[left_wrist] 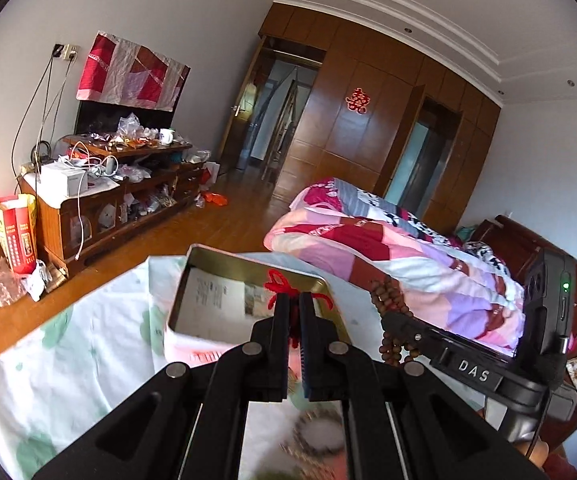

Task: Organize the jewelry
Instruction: 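Carry both items into the pink tin and open both tools to release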

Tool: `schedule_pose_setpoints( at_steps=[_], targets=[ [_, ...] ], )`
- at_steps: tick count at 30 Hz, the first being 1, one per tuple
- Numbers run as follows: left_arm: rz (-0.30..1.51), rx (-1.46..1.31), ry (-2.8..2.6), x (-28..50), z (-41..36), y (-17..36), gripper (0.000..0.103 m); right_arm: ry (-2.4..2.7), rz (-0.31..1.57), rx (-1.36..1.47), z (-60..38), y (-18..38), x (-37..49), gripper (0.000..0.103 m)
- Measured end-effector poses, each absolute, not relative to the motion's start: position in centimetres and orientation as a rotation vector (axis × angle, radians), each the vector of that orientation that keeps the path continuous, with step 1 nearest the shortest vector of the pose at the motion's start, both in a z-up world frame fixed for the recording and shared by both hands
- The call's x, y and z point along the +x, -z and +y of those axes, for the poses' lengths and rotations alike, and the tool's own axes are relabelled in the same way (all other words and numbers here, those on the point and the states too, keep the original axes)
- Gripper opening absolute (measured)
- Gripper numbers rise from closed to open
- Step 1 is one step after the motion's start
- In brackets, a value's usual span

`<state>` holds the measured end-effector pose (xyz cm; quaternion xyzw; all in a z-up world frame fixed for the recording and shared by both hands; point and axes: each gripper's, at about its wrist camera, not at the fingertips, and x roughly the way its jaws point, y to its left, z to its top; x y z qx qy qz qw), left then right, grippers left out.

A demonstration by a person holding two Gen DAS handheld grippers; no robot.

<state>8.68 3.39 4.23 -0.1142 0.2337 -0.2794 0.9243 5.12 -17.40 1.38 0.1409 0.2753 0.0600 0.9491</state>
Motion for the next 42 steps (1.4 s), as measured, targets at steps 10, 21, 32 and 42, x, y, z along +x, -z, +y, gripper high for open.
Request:
schedule_pose_setpoints(
  at_steps=[10,21,32,42],
  targets=[
    [0.575,-0.224,0.532,16.0,1.0,-1.4,0.003,-0.041,0.646,0.194,-16.2,1.7,13.1,0.028],
    [0.705,-0.149,0.423,17.4,-0.1,0.9,0.004,-0.089,0.737,0.210,-16.4,3.8,14.2,0.031],
    [0.688,-0.165,0.365,17.1,0.5,0.7,0.065,-0.008,0.547,0.222,-17.2,0.9,11.5,0.083],
    [0.630,-0.258,0.357,16.4,2.7,-0.5,0.068,0.124,0.571,0.316,-20.0,1.2,11.6,0.083]
  ],
)
